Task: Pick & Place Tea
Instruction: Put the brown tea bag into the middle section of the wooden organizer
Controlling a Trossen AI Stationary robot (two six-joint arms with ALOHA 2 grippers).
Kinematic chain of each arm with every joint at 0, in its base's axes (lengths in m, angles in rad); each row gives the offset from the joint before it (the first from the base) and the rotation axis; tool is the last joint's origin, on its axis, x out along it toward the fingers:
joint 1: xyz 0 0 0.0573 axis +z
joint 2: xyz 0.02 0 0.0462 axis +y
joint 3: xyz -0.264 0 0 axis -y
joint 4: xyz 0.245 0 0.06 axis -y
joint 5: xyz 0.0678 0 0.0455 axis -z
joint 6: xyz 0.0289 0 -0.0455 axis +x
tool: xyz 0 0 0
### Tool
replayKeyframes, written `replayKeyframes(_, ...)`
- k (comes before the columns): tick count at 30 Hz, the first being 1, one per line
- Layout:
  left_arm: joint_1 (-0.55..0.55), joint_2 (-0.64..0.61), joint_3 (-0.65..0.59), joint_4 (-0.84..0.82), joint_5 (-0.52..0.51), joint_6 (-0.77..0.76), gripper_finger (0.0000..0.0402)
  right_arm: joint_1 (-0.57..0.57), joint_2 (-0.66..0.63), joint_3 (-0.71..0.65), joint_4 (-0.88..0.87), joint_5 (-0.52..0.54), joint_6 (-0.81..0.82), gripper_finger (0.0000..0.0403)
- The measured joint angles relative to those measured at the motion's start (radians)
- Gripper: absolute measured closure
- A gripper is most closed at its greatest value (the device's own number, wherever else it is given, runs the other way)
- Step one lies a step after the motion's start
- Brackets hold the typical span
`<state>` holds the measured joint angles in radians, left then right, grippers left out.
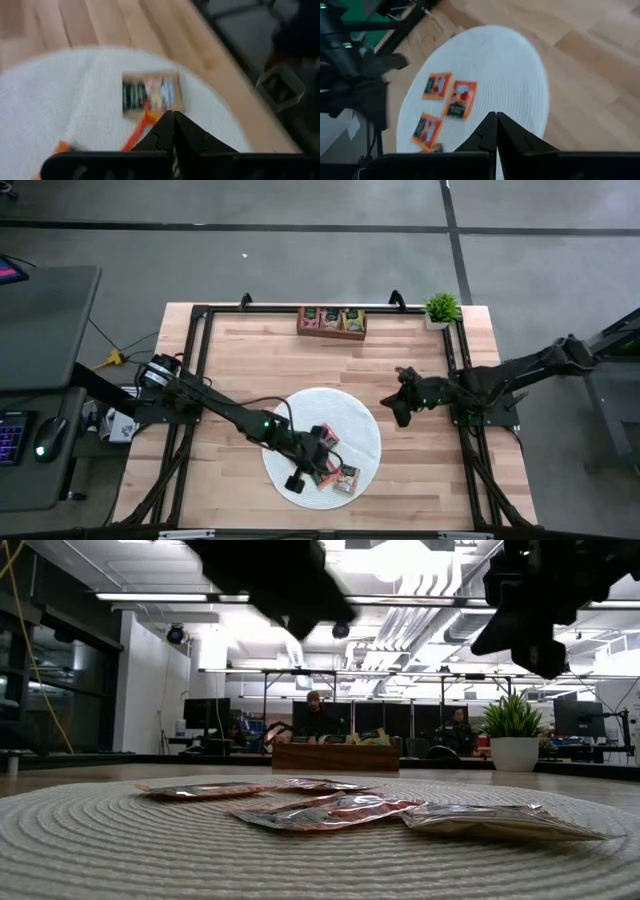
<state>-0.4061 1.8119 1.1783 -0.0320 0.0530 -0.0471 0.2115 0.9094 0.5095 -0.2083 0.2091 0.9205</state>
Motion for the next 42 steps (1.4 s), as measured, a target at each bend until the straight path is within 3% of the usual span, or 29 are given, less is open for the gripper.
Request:
replayKeyframes(5, -0.005, 0.070, 0.045, 0.048, 0.015, -0.008, 0.0401, 0.114, 0.091, 0.000, 0.043, 0.064, 0.096, 0.0403)
replayKeyframes(8, -0.024, 0.099, 0.086, 0.026, 0.007, -0.046, 0.0401, 0.170, 0.160, 0.000, 0.109, 0.051, 0.079, 0.0403)
replayKeyframes(17, -0.082, 0.232, 0.283, 0.029, -0.190, -0.248, 0.0401, 0.300, 0.343, 0.000, 0.231, 0.015, -0.134, 0.0403)
replayKeyframes(19, -0.102, 0.245, 0.295, -0.085, -0.227, -0.302, 0.0401, 0.322, 0.373, 0.000, 0.253, 0.002, -0.142, 0.0403)
replayKeyframes(22, -0.105, 0.294, 0.360, -0.049, -0.236, -0.393, 0.0401, 0.359, 0.413, 0.000, 0.295, 0.006, -0.141, 0.0403)
replayKeyframes(26, -0.131, 0.327, 0.408, -0.165, -0.327, -0.469, 0.0401, 0.405, 0.445, 0.000, 0.380, 0.035, -0.137, 0.0403)
replayKeyframes(29, -0.140, 0.375, 0.469, -0.137, -0.355, -0.519, 0.0402, 0.434, 0.451, 0.001, 0.395, 0.067, -0.135, 0.0403)
replayKeyframes(32, -0.163, 0.393, 0.493, -0.269, -0.412, -0.534, 0.0402, 0.454, 0.454, 0.016, 0.397, 0.081, -0.146, 0.0403)
replayKeyframes(42, -0.185, 0.446, 0.515, -0.246, -0.484, -0.623, 0.0402, 0.458, 0.460, 0.090, 0.386, 0.100, -0.249, 0.0403)
